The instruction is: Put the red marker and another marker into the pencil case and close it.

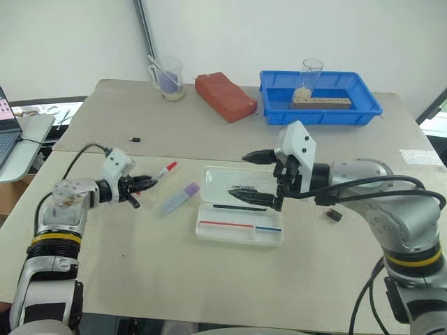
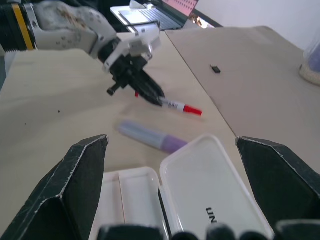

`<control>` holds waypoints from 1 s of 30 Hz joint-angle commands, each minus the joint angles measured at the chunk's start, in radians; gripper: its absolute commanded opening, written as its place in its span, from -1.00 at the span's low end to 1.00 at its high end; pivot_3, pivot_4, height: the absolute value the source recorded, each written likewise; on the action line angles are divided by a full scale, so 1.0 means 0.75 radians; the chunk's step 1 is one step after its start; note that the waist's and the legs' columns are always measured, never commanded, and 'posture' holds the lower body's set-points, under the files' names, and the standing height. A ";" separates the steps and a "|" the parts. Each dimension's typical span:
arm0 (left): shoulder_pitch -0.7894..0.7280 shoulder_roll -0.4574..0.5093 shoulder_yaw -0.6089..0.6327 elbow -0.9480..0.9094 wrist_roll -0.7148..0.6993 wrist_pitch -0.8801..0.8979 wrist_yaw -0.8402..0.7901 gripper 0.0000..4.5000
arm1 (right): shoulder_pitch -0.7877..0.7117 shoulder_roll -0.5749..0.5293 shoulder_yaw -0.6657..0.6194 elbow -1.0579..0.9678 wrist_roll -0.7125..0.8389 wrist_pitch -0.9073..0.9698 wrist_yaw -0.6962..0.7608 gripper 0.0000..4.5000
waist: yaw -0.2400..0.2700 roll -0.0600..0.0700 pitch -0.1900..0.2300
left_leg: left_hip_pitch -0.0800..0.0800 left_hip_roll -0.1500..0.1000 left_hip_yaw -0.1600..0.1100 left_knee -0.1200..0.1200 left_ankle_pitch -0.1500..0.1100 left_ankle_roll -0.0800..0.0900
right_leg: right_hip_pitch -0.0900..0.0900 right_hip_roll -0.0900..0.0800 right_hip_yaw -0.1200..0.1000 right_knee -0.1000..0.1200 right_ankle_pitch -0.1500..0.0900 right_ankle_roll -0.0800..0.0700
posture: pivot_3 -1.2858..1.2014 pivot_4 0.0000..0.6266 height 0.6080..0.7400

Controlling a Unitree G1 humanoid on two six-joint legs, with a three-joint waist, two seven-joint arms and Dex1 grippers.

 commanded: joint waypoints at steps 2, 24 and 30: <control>0.006 0.086 0.029 -0.545 -0.236 0.152 -0.158 -0.94 | 0.170 -0.153 -0.077 -0.048 -0.087 -0.142 0.078 1.00 | 0.002 0.001 -0.001 | 0.001 -0.001 0.001 0.000 0.000 0.000 | 0.002 -0.002 0.000 -0.001 0.000 0.000 | 0.03 -0.52 1.00; -0.094 -0.281 -0.576 -0.253 0.214 -0.336 -0.195 -0.47 | 0.439 -0.206 -0.183 -0.150 -0.080 -0.144 -0.009 1.00 | -0.011 0.008 -0.005 | 0.003 -0.002 -0.004 0.003 0.000 0.000 | 0.005 0.005 0.005 -0.004 0.000 0.002 | 0.03 -0.52 1.00; -0.098 -0.272 -0.522 -0.302 0.167 -0.317 -0.225 0.82 | 0.458 -0.201 -0.190 -0.171 -0.062 -0.136 -0.038 1.00 | -0.007 0.008 -0.005 | 0.003 -0.002 -0.005 0.003 0.000 0.000 | 0.005 0.005 0.005 -0.004 0.000 0.002 | 0.03 -0.52 1.00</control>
